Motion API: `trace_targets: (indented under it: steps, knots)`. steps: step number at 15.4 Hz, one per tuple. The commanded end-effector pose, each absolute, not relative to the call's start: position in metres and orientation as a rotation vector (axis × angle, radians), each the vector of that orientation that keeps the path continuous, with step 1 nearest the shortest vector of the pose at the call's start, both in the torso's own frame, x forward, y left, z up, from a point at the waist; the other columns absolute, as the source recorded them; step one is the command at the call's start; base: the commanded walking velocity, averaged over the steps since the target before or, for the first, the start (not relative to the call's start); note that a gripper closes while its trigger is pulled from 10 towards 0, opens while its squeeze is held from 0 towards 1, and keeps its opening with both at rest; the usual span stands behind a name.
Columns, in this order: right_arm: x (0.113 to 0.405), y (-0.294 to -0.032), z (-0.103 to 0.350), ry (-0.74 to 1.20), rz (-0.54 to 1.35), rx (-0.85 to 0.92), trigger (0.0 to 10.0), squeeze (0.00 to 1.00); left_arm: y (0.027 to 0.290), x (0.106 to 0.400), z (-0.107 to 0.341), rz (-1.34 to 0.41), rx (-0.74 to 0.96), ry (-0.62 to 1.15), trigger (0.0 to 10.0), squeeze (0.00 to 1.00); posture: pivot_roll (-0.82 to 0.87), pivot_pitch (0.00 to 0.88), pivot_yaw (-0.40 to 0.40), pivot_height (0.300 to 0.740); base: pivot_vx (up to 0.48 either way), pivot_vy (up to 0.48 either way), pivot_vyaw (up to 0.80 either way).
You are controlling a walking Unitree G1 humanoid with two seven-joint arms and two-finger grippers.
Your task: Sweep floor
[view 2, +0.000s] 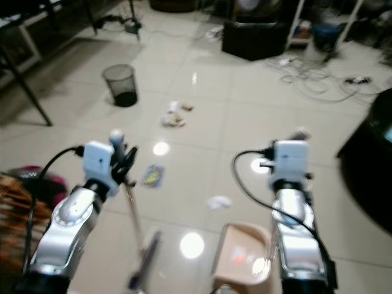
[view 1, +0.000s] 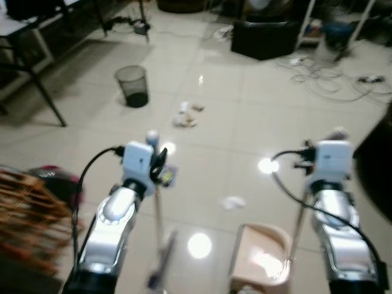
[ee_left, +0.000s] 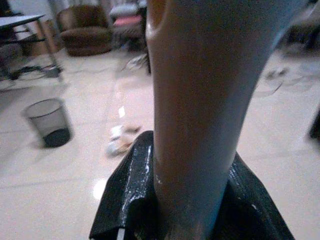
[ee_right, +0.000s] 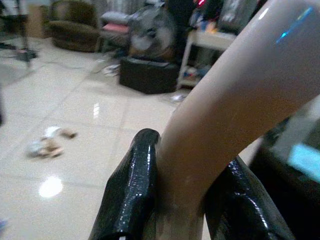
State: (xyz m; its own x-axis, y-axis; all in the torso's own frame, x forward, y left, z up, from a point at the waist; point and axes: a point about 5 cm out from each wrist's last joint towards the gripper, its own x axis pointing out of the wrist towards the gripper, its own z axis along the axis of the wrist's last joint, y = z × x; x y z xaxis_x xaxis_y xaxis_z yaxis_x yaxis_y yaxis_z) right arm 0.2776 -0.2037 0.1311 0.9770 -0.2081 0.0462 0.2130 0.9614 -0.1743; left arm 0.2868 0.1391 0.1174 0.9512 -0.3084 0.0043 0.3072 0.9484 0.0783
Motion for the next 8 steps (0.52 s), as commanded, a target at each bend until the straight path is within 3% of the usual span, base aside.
trace_targets:
  steps: [1,6,8]
  knots:
    - [0.279,-0.195,0.139,-0.075,-0.172,-0.151,10.0,0.00,0.144,0.287,0.122,-0.298,0.077,-0.036,10.0,0.00,-0.03,0.049,0.036,0.740,0.000,0.000,0.00]
    - [0.278,-0.190,0.134,-0.050,-0.154,-0.070,10.0,0.00,0.140,0.291,0.130,-0.299,0.107,-0.108,10.0,0.00,-0.03,0.049,0.035,0.740,0.000,0.000,0.00]
    - [0.278,-0.190,0.132,-0.048,-0.155,-0.065,10.0,0.00,0.137,0.293,0.133,-0.296,0.110,-0.126,10.0,0.00,-0.03,0.050,0.037,0.740,0.330,0.000,-0.60]
